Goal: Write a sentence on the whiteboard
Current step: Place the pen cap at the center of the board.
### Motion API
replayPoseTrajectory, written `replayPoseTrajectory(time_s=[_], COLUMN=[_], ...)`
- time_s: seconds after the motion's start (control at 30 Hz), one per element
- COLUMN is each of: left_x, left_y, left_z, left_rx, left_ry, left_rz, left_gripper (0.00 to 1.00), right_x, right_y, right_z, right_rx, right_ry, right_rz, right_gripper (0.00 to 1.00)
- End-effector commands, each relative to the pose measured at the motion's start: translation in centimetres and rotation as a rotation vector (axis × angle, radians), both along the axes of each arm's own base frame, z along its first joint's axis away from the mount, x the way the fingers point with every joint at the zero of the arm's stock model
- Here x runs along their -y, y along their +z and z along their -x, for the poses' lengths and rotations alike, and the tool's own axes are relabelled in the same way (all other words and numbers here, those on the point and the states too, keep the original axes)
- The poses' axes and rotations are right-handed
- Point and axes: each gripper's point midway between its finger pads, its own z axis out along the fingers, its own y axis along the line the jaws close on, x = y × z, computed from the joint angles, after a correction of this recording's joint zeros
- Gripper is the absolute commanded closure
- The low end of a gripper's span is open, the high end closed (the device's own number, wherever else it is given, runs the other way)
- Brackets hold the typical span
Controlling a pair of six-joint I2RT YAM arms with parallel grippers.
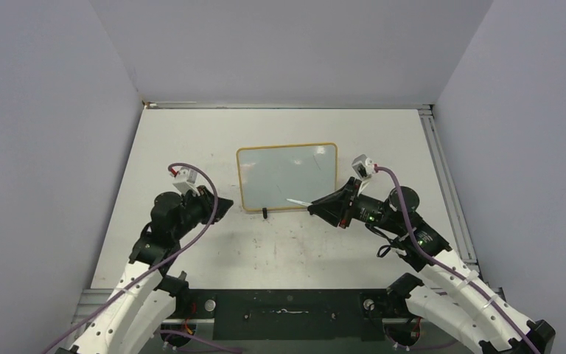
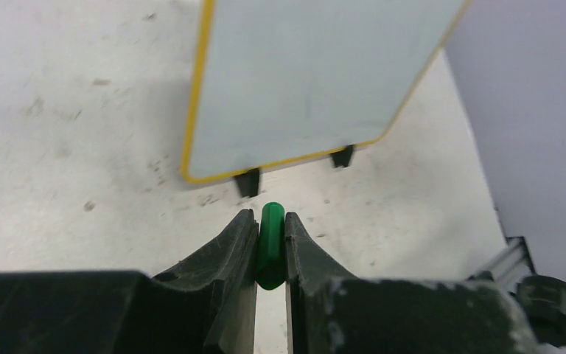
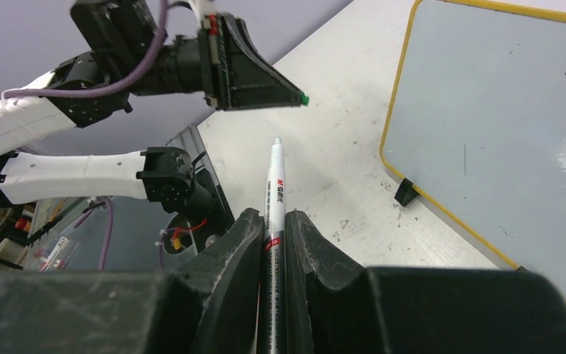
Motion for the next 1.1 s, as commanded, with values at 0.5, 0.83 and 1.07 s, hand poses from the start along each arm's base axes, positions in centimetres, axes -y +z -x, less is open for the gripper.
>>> replayPoseTrajectory(time_s=[0.5, 0.83, 1.07], left_x=[-3.3, -3.6, -4.3], left_y=[-15.5, -16.8, -14.2], left_z=[0.7, 1.3, 0.9], left_rx=[-0.390, -0.425, -0.383], left_ry=[0.237, 0.241, 0.265], left_rz=[-0.263, -0.274, -0.263], left_gripper=[0.98, 0.64, 0.27], right_x=[-0.1, 0.0, 0.1], right_y=[-1.9, -2.7, -3.0], right_z=[-1.4, -1.7, -2.2], right_rx=[0.051, 0.040, 0.043], right_ry=[-0.093, -0.138, -0.182], right_rz=[0.071, 0.095, 0.111], right_gripper=[0.95, 0.95, 0.95])
